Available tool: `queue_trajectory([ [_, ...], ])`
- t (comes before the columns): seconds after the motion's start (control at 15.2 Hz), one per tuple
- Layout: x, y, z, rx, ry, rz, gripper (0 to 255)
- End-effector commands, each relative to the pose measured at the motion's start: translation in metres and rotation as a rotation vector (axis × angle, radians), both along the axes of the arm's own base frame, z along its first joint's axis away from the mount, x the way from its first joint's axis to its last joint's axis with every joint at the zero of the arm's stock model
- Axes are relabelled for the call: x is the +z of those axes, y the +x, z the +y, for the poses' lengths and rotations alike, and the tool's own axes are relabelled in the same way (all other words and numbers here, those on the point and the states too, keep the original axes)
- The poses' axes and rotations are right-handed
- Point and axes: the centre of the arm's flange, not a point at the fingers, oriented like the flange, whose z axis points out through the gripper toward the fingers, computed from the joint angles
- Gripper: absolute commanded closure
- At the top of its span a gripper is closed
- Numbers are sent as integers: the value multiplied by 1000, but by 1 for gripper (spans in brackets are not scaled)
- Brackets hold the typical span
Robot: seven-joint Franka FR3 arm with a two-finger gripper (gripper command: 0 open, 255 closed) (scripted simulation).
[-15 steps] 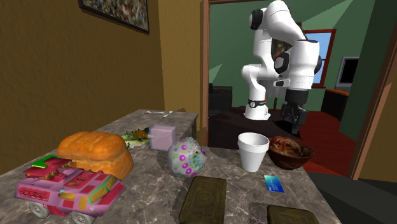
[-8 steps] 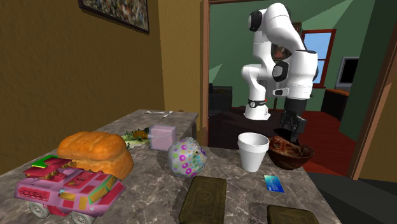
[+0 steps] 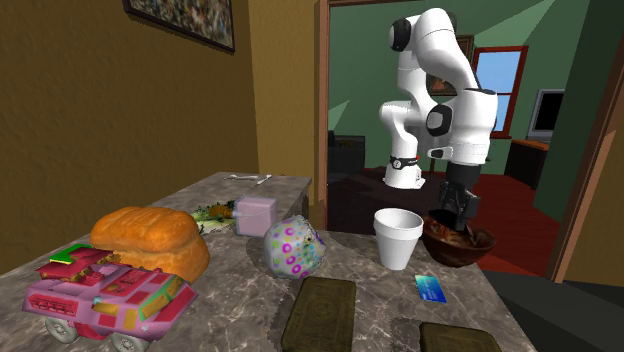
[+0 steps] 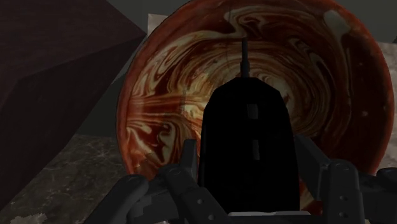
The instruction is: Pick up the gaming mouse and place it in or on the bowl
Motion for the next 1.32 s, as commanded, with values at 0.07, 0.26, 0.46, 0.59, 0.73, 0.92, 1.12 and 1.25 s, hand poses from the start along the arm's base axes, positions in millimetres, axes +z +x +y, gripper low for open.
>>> queue_trajectory([
  [0.07, 0, 0, 0, 1, 0, 0, 255],
  [0.26, 0, 0, 0, 1, 0, 0, 0],
  [0.46, 0, 0, 0, 1, 0, 0, 0],
  [0.59, 13, -1, 0, 1, 0, 0, 0],
  [0.73, 39, -3, 0, 1, 0, 0, 0],
  [0.92, 49, -4, 0, 1, 0, 0, 0],
  [1.12, 49, -4, 0, 1, 0, 0, 0],
  [1.25, 49, -4, 0, 1, 0, 0, 0],
])
